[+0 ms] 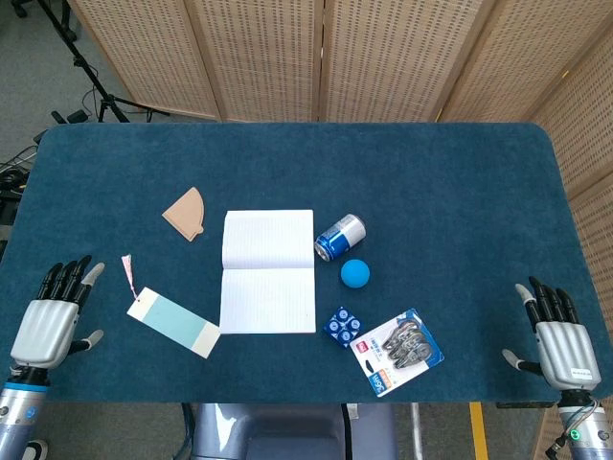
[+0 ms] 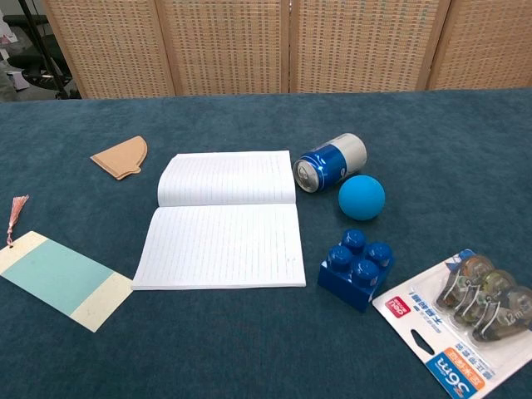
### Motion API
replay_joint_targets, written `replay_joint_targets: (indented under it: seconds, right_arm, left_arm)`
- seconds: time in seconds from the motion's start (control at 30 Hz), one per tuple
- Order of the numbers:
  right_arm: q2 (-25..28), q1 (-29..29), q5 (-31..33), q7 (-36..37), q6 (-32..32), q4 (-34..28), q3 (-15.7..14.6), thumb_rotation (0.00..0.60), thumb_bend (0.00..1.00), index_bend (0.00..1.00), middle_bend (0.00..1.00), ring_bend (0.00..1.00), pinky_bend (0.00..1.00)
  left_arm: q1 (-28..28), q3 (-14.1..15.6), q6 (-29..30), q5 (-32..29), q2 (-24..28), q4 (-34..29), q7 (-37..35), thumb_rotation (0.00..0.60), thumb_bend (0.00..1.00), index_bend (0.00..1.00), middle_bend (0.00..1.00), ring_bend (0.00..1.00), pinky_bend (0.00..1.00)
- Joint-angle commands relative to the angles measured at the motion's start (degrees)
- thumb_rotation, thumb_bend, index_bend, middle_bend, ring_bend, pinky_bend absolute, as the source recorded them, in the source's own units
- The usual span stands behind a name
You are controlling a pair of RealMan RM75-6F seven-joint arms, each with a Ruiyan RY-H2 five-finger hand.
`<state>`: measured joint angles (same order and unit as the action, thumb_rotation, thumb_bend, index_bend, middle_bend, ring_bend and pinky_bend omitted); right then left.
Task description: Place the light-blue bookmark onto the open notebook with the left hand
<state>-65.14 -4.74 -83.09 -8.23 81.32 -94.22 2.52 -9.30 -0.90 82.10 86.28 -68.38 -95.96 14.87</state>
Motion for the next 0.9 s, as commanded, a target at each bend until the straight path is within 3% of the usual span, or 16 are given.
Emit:
replay_joint_targets:
  seconds: [0.03, 0.63, 0.9]
  right_arm:
    - [0.0, 0.0, 0.0, -0.1, -0.1, 0.0, 0.0, 0.600, 0.05, 0.00, 0.00, 0.00, 0.00]
    - [0.5, 0.2, 0.6, 0.3, 0.1, -0.5, 0.2, 0.600, 0.05, 0.00, 0.00, 0.00, 0.00]
    - [0.8, 0.4, 1.6, 1.4, 0.1, -0.2, 0.8, 0.600, 0.05, 0.00, 0.00, 0.00, 0.00]
  left_arm:
    - [0.0, 0.0, 0.0, 0.0, 0.0, 0.0, -0.1, 0.600, 0.10, 0.01, 0.00, 0.00, 0.00]
    - [-0.4, -0.4, -1.0, -0.5, -0.4, 0.2, -1.3, 0.600, 0.10, 0.01, 0.00, 0.00, 0.00]
    - [-1.9, -0.2, -3.6, 0.3, 0.4, -0.2, -5.7, 0.600, 0.10, 0.01, 0.00, 0.00, 0.00]
